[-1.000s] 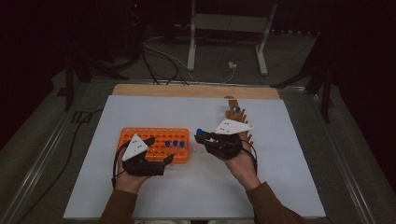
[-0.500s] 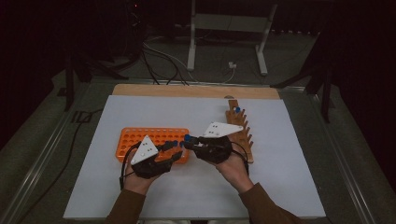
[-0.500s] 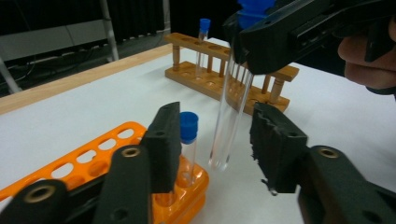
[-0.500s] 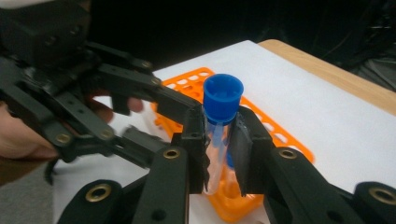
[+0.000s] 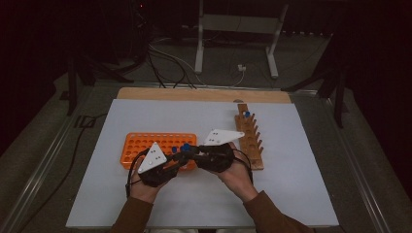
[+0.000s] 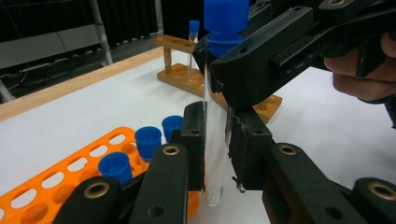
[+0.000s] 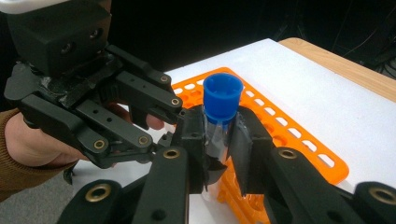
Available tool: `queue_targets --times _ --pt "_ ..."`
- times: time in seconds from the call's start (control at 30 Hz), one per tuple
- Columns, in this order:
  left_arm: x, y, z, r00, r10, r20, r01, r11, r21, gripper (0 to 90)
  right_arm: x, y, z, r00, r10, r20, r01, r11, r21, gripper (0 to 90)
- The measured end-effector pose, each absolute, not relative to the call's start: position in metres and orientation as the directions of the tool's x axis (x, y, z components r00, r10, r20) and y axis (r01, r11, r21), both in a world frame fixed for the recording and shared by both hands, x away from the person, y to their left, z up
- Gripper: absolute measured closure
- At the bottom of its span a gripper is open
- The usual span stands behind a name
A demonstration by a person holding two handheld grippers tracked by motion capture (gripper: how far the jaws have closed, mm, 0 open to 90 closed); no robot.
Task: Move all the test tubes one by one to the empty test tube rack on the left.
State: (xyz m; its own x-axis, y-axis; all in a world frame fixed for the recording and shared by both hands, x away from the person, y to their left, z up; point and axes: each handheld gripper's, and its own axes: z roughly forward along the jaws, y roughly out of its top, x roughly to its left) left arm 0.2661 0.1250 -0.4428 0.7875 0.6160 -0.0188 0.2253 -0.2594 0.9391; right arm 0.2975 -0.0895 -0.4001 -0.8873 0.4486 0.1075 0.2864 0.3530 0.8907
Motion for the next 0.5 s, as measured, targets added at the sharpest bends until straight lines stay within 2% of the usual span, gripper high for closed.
queue_targets --times 0.03,0.17,0.3,0.5 --pt "0.266 0.125 -0.443 0.787 0.616 -0.021 0.227 -0.259 0.939 77.7 0.298 -0.090 -0.400 -0.888 0.447 0.109 0.286 0.352 0.891 75.2" --pt "0.267 0.128 -0.443 0.783 0.621 -0.034 0.235 -0.245 0.941 77.8 0.298 -0.091 -0.400 -0.895 0.430 0.122 0.289 0.347 0.892 53.5" --pt "0.268 0.133 -0.444 0.774 0.632 -0.046 0.245 -0.232 0.941 77.9 0.297 -0.094 -0.398 -0.888 0.445 0.115 0.284 0.335 0.898 36.4" --pt "0.271 0.141 -0.447 0.760 0.647 -0.058 0.262 -0.224 0.939 77.9 0.300 -0.097 -0.399 -0.864 0.492 0.105 0.296 0.330 0.896 17.0"
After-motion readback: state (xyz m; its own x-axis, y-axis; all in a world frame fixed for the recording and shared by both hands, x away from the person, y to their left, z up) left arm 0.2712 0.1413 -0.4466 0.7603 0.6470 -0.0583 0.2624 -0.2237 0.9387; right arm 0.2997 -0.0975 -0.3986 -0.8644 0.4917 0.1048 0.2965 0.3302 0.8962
